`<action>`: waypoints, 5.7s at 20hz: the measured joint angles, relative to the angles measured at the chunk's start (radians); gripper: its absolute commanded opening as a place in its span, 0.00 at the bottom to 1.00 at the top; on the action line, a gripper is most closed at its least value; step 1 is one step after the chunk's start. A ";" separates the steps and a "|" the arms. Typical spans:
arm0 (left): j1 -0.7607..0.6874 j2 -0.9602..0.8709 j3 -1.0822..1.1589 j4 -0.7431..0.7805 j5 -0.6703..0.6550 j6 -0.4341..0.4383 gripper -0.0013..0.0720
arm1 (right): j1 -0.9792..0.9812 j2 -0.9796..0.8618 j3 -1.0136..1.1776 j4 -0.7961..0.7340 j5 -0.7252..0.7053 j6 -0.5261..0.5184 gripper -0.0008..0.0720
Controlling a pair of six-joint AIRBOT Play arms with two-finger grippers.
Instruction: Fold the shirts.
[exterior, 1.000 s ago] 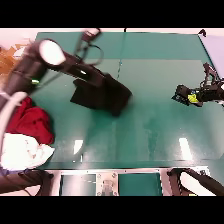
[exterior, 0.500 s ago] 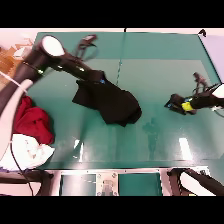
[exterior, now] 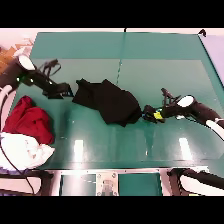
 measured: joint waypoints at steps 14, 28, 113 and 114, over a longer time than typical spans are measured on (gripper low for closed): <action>-0.037 -0.138 -0.139 -0.348 0.483 0.238 0.05 | 0.056 -0.142 0.100 0.080 -0.024 -0.068 0.03; 0.068 0.390 0.300 -0.047 0.207 0.128 0.05 | -0.384 0.303 0.538 0.107 0.313 -0.120 0.03; -0.046 0.254 -0.424 -0.256 0.230 0.150 0.05 | -0.611 -0.130 0.192 0.069 0.213 -0.274 0.03; -0.046 0.274 -0.362 -0.254 0.203 0.140 0.05 | -0.608 -0.103 0.231 0.094 0.257 -0.275 0.03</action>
